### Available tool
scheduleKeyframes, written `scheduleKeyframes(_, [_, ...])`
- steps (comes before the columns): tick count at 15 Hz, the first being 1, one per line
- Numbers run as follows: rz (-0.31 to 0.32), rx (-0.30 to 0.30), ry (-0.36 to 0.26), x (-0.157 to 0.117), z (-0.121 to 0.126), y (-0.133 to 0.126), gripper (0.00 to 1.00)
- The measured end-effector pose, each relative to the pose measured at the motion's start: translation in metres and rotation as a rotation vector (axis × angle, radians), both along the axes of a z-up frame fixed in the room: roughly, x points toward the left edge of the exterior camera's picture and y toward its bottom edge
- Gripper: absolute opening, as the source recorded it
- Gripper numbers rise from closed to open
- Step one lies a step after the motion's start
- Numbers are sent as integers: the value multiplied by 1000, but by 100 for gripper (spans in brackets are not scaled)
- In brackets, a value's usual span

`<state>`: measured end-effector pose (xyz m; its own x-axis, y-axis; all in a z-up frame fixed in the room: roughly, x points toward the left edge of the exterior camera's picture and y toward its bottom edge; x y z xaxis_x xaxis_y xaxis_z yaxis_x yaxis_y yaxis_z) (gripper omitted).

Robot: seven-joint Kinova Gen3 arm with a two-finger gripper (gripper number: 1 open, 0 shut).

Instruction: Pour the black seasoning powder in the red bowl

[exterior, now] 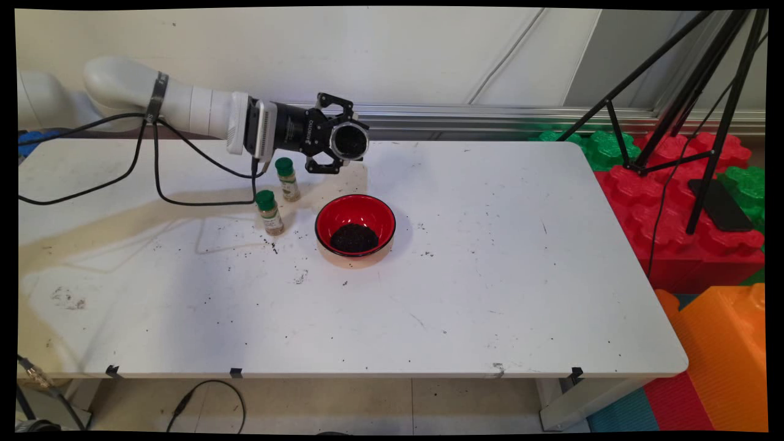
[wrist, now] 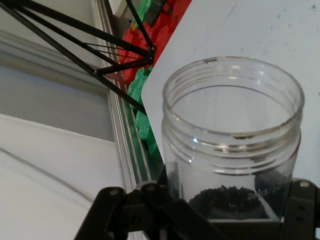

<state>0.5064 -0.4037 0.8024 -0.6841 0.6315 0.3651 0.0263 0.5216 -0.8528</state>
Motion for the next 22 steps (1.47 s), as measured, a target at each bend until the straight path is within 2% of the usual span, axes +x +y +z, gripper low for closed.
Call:
scheduleKeyframes(15, [-86,-185,-152,-2,-4,10,0])
scheduleKeyframes(22, [-107,-259,-208,-1,-3,14,0])
